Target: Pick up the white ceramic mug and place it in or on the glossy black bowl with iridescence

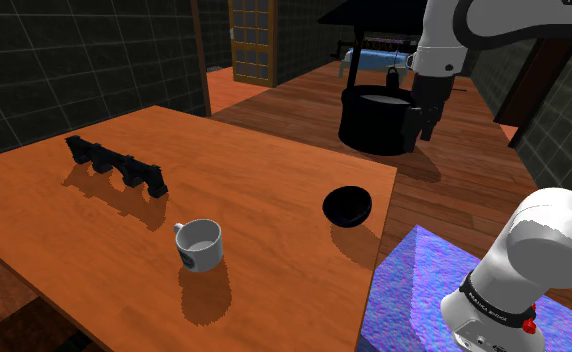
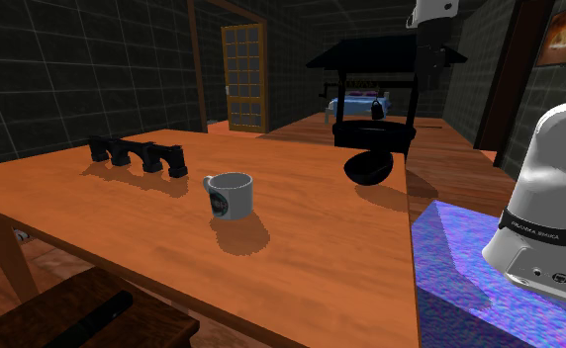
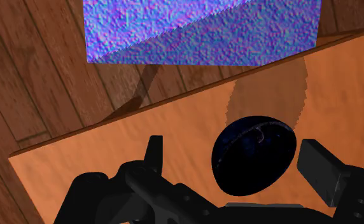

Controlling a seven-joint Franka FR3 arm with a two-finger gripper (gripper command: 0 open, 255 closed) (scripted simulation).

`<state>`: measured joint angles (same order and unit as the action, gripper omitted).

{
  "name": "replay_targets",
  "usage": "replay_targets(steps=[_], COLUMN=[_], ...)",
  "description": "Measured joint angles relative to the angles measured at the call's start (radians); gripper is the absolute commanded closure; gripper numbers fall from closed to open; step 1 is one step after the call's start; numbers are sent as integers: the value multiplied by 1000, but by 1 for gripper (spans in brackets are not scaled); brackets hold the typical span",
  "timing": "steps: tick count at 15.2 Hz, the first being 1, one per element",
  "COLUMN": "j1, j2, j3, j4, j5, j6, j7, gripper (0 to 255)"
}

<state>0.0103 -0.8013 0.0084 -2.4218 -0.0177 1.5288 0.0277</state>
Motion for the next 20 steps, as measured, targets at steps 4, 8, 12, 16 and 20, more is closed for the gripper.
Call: replay_targets(steps=[4, 8, 12, 16, 20], j1=[14, 43, 63, 79, 91], j2=[48, 124, 222, 348, 477], j3=[32, 102, 161, 224, 280], j4=[1, 1, 33, 84, 146], j5=[29, 84, 122, 146, 150], j6=[49, 131, 207, 294, 370], j7=[37, 115, 181, 252, 323], gripper=[0, 0, 0, 0, 0])
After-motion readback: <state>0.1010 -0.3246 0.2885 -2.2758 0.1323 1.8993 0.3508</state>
